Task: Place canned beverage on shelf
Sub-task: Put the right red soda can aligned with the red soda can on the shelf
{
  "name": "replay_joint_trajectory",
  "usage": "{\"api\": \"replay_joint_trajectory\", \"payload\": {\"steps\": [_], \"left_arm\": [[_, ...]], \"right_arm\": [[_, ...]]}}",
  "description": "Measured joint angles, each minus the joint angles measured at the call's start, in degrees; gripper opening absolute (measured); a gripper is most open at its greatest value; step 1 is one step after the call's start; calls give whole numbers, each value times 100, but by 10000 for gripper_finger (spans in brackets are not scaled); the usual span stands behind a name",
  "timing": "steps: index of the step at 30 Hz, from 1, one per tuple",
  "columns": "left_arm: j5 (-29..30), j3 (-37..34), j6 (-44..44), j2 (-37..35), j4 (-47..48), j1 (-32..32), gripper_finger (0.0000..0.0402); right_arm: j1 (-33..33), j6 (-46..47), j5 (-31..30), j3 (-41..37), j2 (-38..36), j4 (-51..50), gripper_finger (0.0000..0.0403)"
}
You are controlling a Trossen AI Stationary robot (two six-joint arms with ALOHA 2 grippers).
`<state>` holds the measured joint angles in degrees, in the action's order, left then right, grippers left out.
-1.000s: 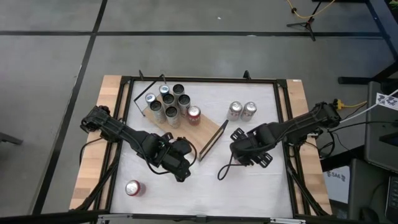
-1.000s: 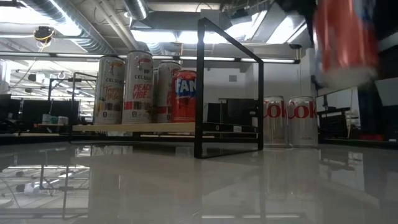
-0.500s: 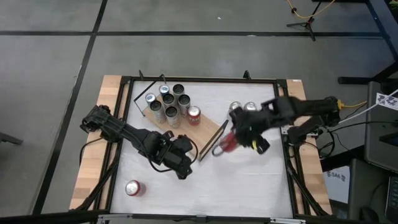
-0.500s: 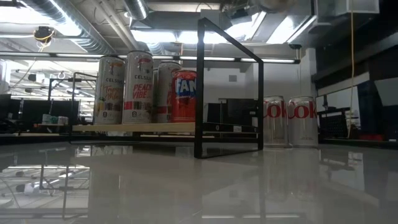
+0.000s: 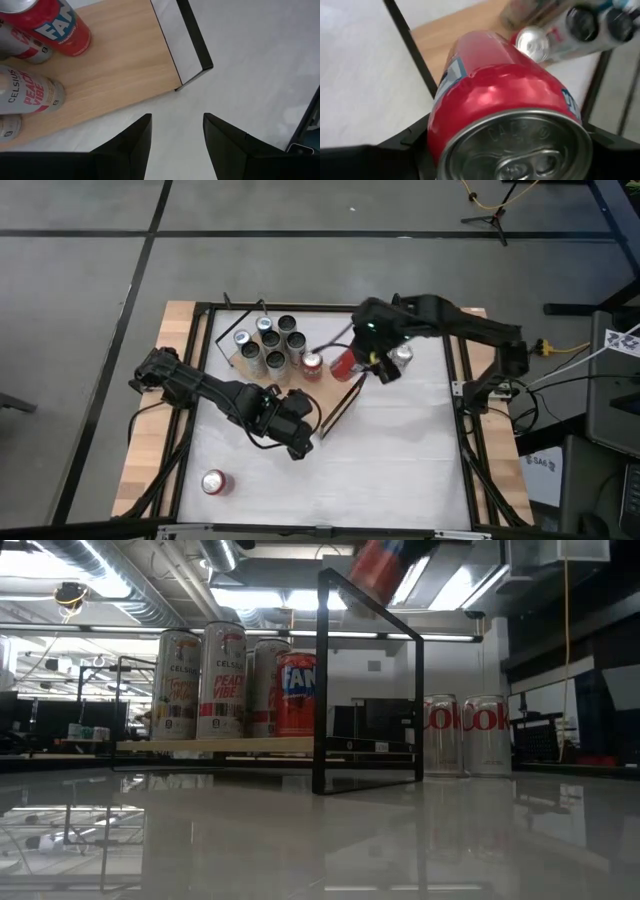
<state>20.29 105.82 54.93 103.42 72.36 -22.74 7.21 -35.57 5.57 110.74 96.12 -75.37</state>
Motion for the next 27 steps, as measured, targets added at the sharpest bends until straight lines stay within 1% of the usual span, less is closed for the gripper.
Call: {"api": "replay_joint_trajectory", "payload": {"steps": [2,9,13,21,27], "left_arm": [[0,0,-3,0,1,2,168],[-5,0,-267,0,12,-2,168],[-134,0,-301,0,98,-108,168],[-152,0,-183,0,188,-480,168],[-136,0,29,0,181,-649,168]], "right_arm": [[89,0,108,0,204,-44,296],[56,-70,258,0,915,-57,296],[69,-70,220,0,1250,-53,296],[63,44,197,0,1638,188,296],[65,61,199,-28,1759,237,296]]}}
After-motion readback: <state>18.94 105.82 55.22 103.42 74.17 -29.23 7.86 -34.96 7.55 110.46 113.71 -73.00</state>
